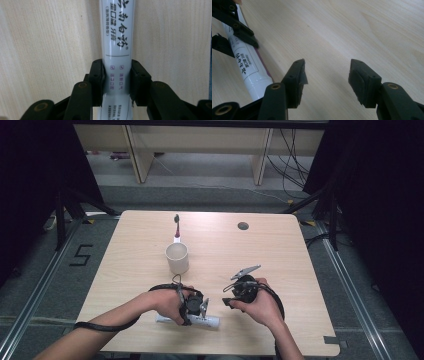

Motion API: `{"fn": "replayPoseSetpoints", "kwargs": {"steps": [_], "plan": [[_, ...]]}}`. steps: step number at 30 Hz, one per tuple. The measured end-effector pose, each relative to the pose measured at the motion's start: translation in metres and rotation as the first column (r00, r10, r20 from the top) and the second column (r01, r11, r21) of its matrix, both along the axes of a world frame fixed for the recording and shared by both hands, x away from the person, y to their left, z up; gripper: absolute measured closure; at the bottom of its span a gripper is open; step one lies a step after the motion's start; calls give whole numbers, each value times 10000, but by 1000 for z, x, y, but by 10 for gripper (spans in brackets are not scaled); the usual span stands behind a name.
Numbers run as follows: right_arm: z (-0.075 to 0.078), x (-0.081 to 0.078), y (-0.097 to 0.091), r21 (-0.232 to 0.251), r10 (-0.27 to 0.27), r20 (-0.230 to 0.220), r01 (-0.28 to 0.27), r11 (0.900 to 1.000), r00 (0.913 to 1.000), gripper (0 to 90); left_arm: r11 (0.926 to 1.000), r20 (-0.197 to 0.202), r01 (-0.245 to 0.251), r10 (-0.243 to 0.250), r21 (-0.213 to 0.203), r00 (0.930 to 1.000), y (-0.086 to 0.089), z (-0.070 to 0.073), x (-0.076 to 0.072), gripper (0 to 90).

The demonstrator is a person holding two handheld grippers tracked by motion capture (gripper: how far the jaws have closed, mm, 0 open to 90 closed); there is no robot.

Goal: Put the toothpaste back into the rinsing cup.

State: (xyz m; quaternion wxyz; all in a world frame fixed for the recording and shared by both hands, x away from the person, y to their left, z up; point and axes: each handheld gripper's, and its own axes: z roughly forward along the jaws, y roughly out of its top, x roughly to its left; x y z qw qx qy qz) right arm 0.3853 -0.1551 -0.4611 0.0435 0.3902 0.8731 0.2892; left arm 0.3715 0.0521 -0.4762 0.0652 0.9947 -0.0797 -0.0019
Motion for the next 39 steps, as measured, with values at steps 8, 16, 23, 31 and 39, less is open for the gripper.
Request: {"fn": "replayPoseSetpoints", "kwargs": {"steps": [8, 16, 23, 31, 39], "plan": [[2, -2, 0, -44, -435, -375, 434, 9990, 9983, 475, 9999, -7, 154, -154, -6, 9999, 1, 1, 0, 705], [1, 0, -3, 49, -229, -50, 229, 9997, 9997, 474, 9996, 11, 248, -248, -94, 9997, 3, 3, -1, 726], [3, -1, -3, 25, -517, -296, 518, 9987, 9982, 475, 9991, -20, 203, -204, -382, 9998, 6, 5, 0, 737], [4, 1, -6, 182, -349, 87, 347, 9992, 9994, 474, 9915, 25, -294, 300, -1268, 9995, 15, 17, 2, 742], [9, 5, -15, 432, -636, 314, 622, 9971, 9975, 473, 9793, 153, -654, 696, -1914, 9975, 23, 29, 5, 745]]}}
